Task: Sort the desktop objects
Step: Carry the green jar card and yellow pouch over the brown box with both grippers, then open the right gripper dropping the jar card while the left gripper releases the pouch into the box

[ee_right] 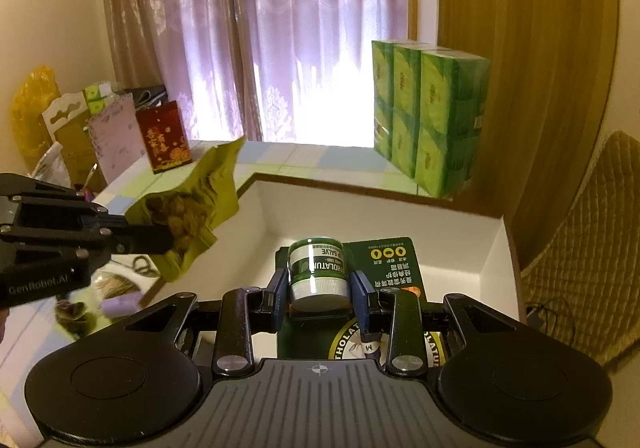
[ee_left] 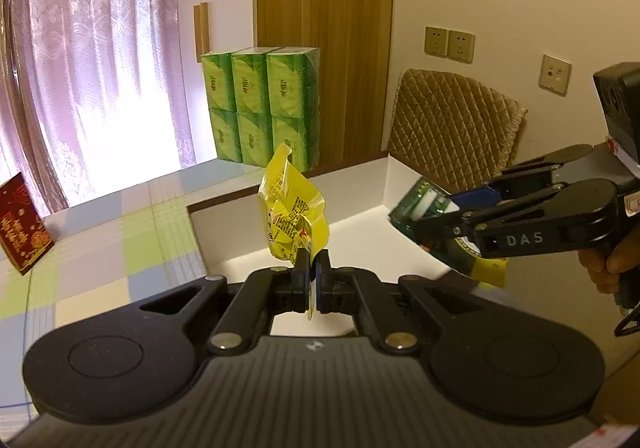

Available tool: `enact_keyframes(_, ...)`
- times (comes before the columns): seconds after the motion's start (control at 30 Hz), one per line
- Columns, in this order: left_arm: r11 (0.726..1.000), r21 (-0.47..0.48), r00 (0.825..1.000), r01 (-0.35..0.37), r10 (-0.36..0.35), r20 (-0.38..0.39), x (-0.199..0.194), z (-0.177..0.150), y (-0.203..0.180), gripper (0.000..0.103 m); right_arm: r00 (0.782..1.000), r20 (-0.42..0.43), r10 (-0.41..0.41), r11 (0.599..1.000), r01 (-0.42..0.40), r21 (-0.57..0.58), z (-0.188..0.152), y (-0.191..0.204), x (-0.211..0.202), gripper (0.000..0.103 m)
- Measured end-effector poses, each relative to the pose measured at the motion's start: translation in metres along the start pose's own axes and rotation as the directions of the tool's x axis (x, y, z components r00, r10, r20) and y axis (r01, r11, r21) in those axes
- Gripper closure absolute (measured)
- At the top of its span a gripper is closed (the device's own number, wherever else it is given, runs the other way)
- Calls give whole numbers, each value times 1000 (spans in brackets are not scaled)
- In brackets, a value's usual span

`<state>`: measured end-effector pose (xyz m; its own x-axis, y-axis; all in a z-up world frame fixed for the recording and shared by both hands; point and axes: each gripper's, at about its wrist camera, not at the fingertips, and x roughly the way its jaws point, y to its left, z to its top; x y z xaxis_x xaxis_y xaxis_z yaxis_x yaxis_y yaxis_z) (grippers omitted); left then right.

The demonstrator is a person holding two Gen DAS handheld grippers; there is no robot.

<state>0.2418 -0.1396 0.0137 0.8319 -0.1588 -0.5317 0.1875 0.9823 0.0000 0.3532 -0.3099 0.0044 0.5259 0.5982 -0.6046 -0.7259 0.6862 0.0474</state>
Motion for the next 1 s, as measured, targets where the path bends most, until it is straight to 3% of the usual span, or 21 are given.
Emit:
enact_keyframes(0.47,998,-58,993,-30,23,-118,95,9,-6,103,986,-158,56,998,-56,4,-3,-46,79,72)
enact_keyframes(0.73,996,-80,976,-42,23,-218,130,-2,-12,103,958,-282,59,998,-55,24,-18,-62,109,72)
enact_keyframes(1.0,993,-111,951,-43,7,-310,156,-12,-16,103,934,-352,67,998,-60,32,-22,-71,122,72)
